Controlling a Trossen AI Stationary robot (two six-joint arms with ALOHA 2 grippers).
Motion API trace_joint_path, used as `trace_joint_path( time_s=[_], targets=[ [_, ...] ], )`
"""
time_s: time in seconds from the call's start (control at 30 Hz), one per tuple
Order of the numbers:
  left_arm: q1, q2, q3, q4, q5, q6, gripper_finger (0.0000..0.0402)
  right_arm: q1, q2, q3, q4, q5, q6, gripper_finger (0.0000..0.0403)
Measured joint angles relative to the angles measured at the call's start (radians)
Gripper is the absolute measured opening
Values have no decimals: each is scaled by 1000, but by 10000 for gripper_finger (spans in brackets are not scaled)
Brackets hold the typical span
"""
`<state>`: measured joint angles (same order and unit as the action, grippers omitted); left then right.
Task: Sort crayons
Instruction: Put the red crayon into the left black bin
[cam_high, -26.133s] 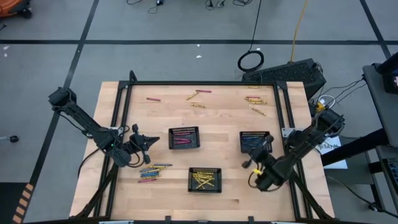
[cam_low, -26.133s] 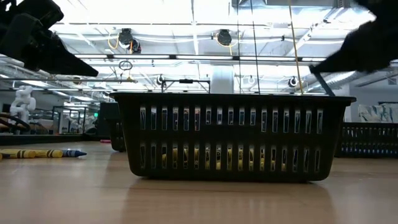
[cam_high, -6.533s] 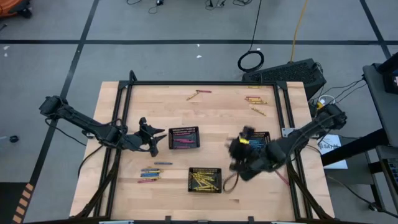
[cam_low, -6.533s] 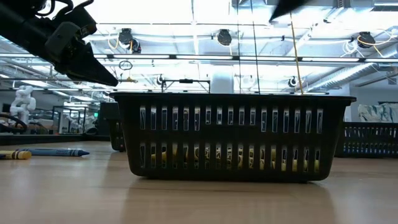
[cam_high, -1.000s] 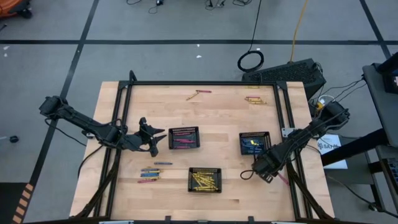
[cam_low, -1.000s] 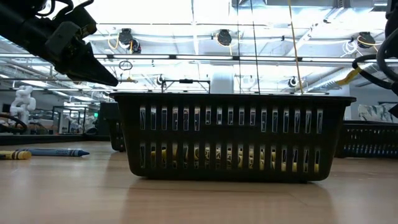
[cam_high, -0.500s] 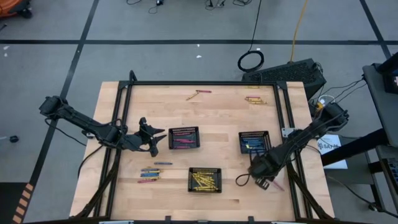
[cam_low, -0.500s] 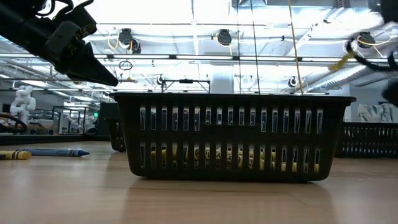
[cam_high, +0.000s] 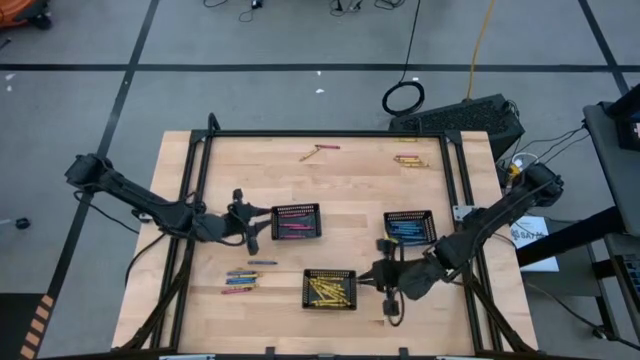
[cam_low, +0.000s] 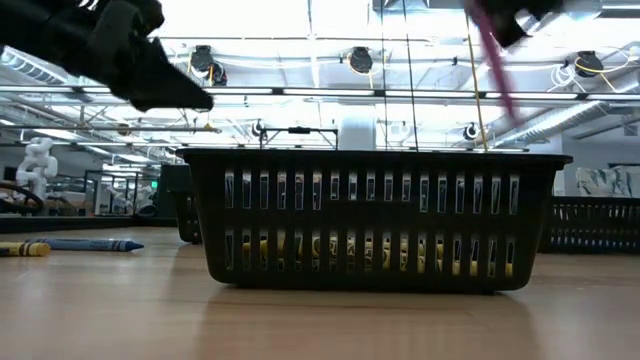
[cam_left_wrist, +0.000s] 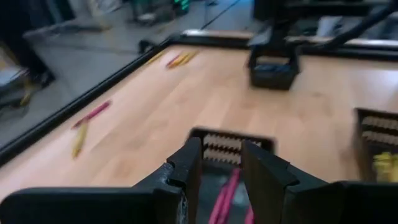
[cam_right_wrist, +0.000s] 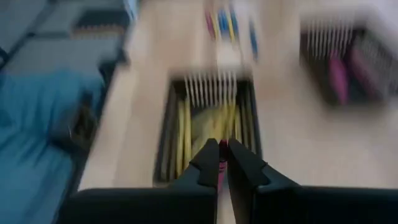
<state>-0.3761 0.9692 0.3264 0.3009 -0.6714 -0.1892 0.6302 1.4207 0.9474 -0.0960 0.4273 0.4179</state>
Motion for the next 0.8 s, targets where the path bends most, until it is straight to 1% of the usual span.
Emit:
trace_joint_path(
  time_s=[0.07, 0.13, 0.17, 0.27, 0.33, 0.37, 0.43, 0.57, 0.6, 0.7, 0.8],
  targets=[
    [0, 51, 0, 122, 55, 63, 114, -15, 10, 0, 129, 27, -133, 1],
    [0, 112, 0, 251, 138, 121, 114, -30, 25, 0, 261, 58, -250, 1],
    [0, 150, 0, 327, 198, 150, 114, -40, 37, 0, 336, 69, -305, 1],
    [0, 273, 0, 547, 426, 245, 114, -67, 88, 0, 547, 70, -454, 1],
    [-1, 355, 1, 679, 530, 280, 114, -85, 130, 0, 680, 69, -530, 1],
    [0, 392, 4, 723, 559, 287, 114, -95, 152, 0, 736, 68, -556, 1],
    [1, 454, 24, 773, 590, 303, 114, -110, 190, 0, 817, 68, -599, 1],
    [3, 535, 81, 779, 572, 260, 114, -135, 247, 0, 900, 33, -624, 1],
    [5, 550, 96, 779, 568, 254, 114, -140, 257, 0, 910, 18, -622, 1],
    [6, 578, 127, 778, 569, 256, 114, -148, 274, 0, 913, 18, -622, 1],
    [5, 583, 139, 736, 597, 256, 114, -152, 276, 0, 914, 22, -622, 1]
  ],
)
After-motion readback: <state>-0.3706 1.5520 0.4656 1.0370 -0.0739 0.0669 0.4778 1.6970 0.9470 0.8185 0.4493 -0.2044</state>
